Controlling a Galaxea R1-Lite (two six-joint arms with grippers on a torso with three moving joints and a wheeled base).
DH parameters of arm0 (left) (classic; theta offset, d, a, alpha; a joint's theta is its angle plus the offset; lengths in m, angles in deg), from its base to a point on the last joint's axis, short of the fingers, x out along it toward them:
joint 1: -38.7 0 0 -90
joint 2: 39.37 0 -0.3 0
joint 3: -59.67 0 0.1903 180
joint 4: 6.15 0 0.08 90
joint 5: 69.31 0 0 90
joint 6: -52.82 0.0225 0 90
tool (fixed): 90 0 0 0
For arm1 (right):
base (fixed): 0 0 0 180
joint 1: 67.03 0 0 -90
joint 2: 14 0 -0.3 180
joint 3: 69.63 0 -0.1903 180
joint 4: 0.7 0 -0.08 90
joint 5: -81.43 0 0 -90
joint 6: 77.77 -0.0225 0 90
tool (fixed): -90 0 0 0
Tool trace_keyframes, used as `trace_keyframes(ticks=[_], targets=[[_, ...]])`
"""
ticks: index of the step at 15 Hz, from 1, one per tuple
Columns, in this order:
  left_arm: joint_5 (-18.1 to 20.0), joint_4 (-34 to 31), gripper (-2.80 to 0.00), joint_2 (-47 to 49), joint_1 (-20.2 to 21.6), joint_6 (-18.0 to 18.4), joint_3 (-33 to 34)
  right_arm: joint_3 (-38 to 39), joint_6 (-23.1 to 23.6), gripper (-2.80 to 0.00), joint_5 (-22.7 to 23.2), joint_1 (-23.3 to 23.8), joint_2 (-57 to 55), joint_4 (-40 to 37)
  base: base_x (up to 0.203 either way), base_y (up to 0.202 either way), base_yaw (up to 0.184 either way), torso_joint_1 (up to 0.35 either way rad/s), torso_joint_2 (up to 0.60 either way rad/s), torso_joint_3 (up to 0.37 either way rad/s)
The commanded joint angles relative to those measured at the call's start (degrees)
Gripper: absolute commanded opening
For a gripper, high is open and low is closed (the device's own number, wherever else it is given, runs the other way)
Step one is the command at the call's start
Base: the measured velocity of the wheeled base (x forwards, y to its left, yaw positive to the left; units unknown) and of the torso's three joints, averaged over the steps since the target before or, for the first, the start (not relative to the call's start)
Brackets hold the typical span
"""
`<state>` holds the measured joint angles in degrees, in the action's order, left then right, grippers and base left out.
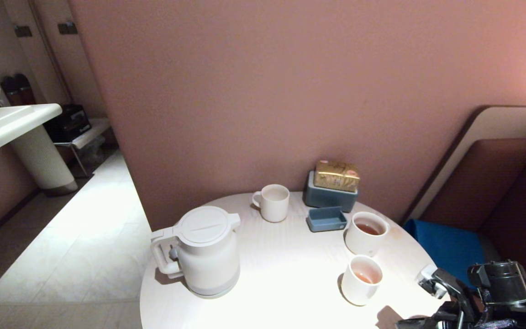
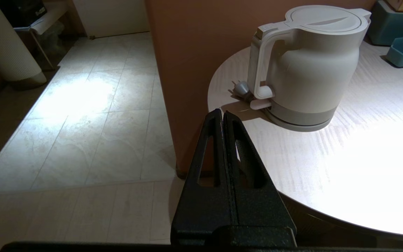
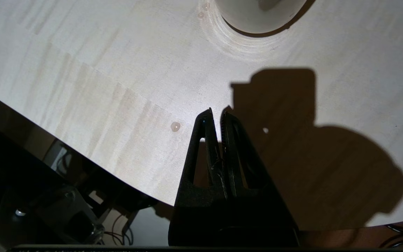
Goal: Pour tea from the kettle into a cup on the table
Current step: Pick up the cup
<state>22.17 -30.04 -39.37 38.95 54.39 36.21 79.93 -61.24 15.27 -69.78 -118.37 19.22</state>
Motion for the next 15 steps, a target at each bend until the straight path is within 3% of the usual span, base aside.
trace_keyframes(ticks=[1, 7, 10, 15], targets=[[0.01, 0.00, -2.80, 0.06, 0.02, 0.01, -0.04, -0.14, 0.09, -2.80, 0.07, -0.41, 0.04, 0.40, 0.000, 0.000, 0.000, 0.000, 0.00, 0.000], [0.01, 0.00, -2.80, 0.00, 0.02, 0.01, -0.07, -3.10, 0.08, -2.80, -0.82, -0.64, -4.80, 0.98, 0.000, 0.000, 0.000, 0.000, 0.00, 0.000], [0.01, 0.00, -2.80, 0.09, 0.02, 0.01, 0.01, -1.26, 0.19, -2.80, -1.43, -0.68, -6.02, 5.33, 0.000, 0.000, 0.000, 0.000, 0.00, 0.000], [0.01, 0.00, -2.80, 0.04, 0.02, 0.01, 0.01, -0.67, 0.17, -2.80, -1.87, -0.68, -5.93, 6.10, 0.000, 0.000, 0.000, 0.000, 0.00, 0.000]])
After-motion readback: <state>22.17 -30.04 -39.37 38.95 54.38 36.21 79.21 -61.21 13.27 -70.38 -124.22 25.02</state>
